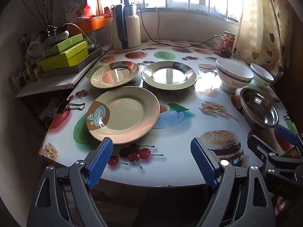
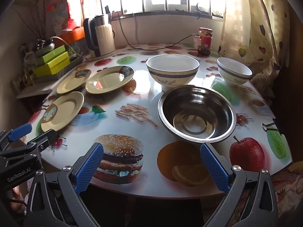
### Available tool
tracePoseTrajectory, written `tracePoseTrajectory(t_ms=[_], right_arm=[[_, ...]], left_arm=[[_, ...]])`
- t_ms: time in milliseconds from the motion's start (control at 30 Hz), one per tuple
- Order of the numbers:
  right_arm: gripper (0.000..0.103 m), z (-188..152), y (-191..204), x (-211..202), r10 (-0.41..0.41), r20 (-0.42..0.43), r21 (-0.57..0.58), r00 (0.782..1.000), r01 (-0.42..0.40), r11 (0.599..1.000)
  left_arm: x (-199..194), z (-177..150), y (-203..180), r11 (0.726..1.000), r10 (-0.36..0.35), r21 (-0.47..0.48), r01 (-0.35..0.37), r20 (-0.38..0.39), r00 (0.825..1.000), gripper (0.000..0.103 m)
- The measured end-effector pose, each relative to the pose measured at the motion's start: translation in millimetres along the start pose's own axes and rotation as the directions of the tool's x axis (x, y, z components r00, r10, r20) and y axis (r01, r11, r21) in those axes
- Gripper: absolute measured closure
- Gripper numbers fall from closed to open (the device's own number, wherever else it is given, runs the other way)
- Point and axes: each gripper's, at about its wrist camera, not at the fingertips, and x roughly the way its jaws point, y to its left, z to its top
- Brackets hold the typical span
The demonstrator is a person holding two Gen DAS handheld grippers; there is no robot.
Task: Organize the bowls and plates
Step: 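Move both grippers toward the beige logo plates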
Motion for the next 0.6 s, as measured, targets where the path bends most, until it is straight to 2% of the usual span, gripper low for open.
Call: tracePoseTrajectory(t_ms=[600], right_arm=[[0.000,4.1,5.0,1.1,0.015,0.009,-0.015,1.000,-0.014,1.000]], left_arm=[[2.1,7.3,-0.5,1.000,0.003,0.016,-0.003,-0.017,1.000,0.018]])
